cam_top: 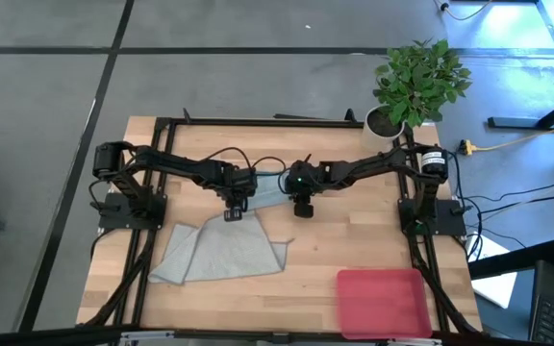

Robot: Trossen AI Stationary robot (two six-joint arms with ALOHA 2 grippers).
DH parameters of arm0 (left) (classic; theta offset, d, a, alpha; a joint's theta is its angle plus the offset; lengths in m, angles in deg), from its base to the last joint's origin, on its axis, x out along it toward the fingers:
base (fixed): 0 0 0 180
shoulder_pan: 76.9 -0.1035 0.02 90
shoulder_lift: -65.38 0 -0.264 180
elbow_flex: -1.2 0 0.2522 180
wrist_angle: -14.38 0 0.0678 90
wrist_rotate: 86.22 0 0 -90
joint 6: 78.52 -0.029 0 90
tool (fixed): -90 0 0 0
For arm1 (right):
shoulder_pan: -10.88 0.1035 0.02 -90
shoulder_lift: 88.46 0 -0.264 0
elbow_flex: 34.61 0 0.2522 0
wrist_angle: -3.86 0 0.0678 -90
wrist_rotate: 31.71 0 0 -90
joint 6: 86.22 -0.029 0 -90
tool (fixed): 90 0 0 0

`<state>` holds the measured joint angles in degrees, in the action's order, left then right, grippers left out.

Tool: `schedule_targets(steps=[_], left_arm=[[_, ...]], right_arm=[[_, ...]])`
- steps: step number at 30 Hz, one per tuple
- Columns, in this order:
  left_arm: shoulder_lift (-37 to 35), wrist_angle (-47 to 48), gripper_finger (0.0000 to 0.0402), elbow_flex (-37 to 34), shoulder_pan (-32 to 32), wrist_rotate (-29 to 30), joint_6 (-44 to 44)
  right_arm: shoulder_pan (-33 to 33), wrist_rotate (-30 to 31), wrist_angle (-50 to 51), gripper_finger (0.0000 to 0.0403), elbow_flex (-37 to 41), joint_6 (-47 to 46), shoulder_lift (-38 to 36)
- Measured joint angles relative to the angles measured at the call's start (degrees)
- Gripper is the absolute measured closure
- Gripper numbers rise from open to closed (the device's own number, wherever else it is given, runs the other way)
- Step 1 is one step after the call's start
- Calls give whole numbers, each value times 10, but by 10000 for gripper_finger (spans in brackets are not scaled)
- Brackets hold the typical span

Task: Roll microfiber towels into tight, uniform cylinder then place into a basket
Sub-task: Roll blue towel

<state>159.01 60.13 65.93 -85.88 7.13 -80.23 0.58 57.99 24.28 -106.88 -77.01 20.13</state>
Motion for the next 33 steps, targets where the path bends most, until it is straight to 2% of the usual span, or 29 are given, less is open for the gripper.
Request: schedule_targets(steps=[7, 21, 33], left_arm=[[-1, 10, 324, 8, 0, 72, 0], [-79, 70, 326, 43, 17, 78, 43], [-112, 125, 326, 43, 53, 127, 104]], right_arm=[[0, 1, 0, 265, 0, -1, 0], [0, 3, -1, 265, 0, 1, 0], [0, 9, 5, 265, -26, 3, 2]])
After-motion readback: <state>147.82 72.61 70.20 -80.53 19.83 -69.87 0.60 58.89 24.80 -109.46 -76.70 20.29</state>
